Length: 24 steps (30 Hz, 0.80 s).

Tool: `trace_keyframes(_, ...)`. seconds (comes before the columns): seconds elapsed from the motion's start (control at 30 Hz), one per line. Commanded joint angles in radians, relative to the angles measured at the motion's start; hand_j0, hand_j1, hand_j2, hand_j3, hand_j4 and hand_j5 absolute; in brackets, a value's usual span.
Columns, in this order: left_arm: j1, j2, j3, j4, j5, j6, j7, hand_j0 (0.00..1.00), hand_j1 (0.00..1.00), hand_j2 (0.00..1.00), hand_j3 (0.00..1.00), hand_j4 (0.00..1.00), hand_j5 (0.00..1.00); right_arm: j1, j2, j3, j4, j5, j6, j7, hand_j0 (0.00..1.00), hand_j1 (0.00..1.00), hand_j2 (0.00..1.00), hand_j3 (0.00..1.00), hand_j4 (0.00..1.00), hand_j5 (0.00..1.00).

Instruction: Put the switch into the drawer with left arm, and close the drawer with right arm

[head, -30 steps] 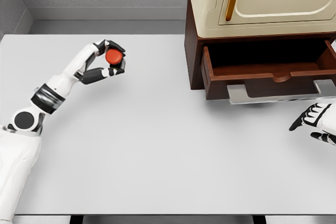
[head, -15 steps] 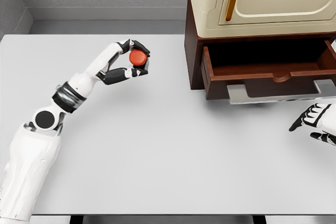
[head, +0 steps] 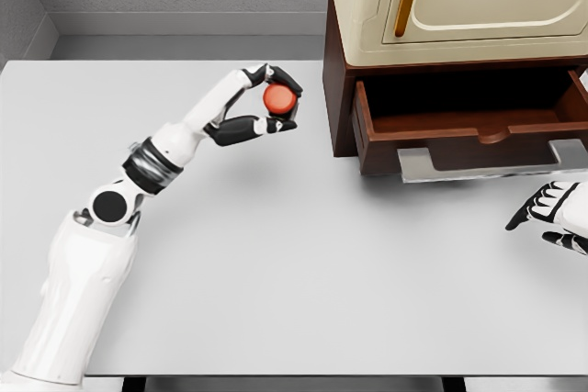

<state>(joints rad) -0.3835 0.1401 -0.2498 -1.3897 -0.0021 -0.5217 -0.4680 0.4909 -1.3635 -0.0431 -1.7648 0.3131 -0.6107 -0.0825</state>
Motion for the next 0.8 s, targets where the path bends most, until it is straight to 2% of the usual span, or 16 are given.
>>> trace_keyframes(0.0, 0.000, -0.013, -0.008, -0.003, 0.005, 0.002, 0.000, 0.45, 0.45, 0.45, 0.45, 0.45, 0.45, 0.000, -0.002, 0.000, -0.001, -0.006, 0.000, 0.000, 0.63, 0.63, 0.63, 0.63, 0.63, 0.63)
trace_keyframes(0.33, -0.026, -0.065, -0.014, -0.048, -0.018, 0.003, 0.002, 0.43, 0.43, 0.43, 0.43, 0.43, 0.43, 0.000, -0.002, 0.000, 0.001, -0.009, 0.000, 0.000, 0.63, 0.63, 0.63, 0.63, 0.63, 0.63)
trace_keyframes(0.57, -0.040, -0.137, -0.014, -0.077, -0.122, 0.005, 0.002, 0.43, 0.43, 0.43, 0.43, 0.43, 0.43, 0.000, -0.005, -0.001, -0.001, -0.011, 0.000, 0.000, 0.63, 0.63, 0.63, 0.63, 0.63, 0.63)
trace_keyframes(0.77, -0.075, -0.140, -0.022, -0.077, -0.185, 0.005, 0.002, 0.42, 0.42, 0.42, 0.42, 0.42, 0.42, 0.000, -0.022, 0.000, 0.001, -0.023, 0.000, 0.000, 0.63, 0.63, 0.63, 0.63, 0.63, 0.63)
